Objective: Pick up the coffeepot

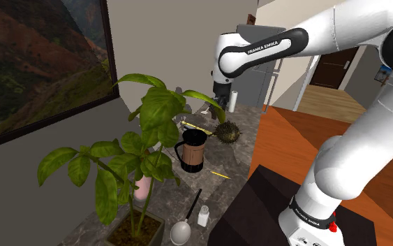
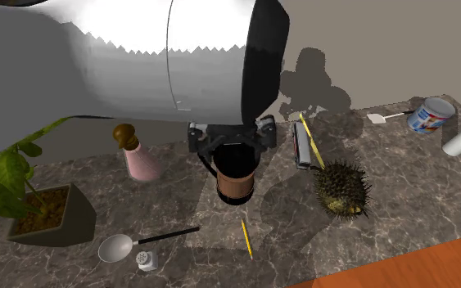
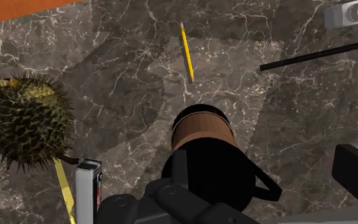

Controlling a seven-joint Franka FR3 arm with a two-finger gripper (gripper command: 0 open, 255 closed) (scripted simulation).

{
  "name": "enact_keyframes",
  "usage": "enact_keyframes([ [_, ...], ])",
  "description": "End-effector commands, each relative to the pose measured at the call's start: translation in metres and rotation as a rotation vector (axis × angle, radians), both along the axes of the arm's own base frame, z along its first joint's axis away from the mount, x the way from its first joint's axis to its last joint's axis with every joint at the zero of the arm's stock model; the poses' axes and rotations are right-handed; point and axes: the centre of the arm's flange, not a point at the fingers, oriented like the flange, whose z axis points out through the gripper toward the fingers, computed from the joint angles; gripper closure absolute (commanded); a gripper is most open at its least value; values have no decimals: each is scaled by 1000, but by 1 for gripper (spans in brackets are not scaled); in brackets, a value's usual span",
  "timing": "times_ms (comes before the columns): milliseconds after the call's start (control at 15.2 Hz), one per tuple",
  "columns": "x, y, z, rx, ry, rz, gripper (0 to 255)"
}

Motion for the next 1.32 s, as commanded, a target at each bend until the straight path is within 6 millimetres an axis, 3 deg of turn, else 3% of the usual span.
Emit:
enact_keyframes([
  [0,22,-2,-18,7,-4,-2,0],
  [726,125,-16,-117,45,-13,-12,0],
  [1254,125,-16,-157,45,-13,-12,0],
])
